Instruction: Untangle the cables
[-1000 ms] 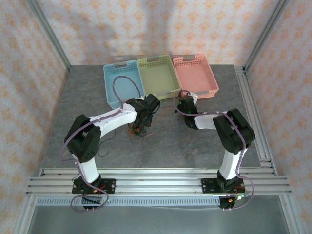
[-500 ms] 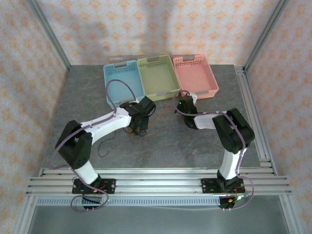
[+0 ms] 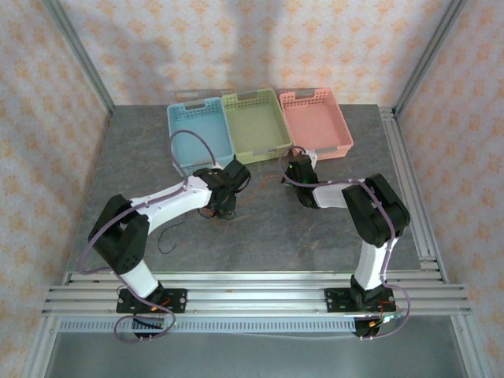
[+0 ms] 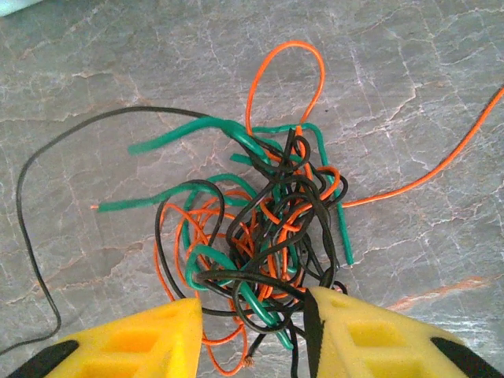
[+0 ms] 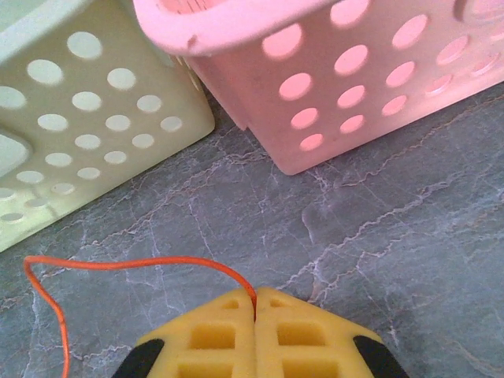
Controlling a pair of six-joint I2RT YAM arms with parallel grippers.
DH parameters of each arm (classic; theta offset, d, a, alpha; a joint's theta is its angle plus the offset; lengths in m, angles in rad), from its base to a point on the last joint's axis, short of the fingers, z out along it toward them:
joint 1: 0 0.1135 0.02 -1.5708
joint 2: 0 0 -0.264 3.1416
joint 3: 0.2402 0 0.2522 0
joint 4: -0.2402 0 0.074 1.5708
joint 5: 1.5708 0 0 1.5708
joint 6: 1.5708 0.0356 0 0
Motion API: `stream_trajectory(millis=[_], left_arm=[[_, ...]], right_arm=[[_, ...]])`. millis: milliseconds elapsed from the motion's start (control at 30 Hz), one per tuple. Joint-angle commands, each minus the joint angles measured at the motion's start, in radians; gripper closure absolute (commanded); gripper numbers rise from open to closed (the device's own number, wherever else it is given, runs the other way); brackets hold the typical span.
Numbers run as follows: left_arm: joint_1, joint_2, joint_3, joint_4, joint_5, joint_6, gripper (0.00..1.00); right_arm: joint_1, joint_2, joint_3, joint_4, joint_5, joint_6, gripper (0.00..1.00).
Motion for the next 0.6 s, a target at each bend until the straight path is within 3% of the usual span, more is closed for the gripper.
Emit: stream_trajectory(millis=[0,100,567], left_arm=[[-0.005,-0.04,-0.031,0.011,0.005,-0.009,0.61],[-0.007,-0.046,-0.039,0.021,0.017,-0.01,0.6],[-0.013,-0.062,-0.065,0.042,0.019,-0.016,1.0]], right_arm=[[0.007,0.017,0.029,0.012,-0.004,-0.01,1.0],[0.007,0.017,0.029,0.011,-0.001,-0.011,1.0],[0.007,0.018,0.031,0.012,-0.007,-0.012,1.0]])
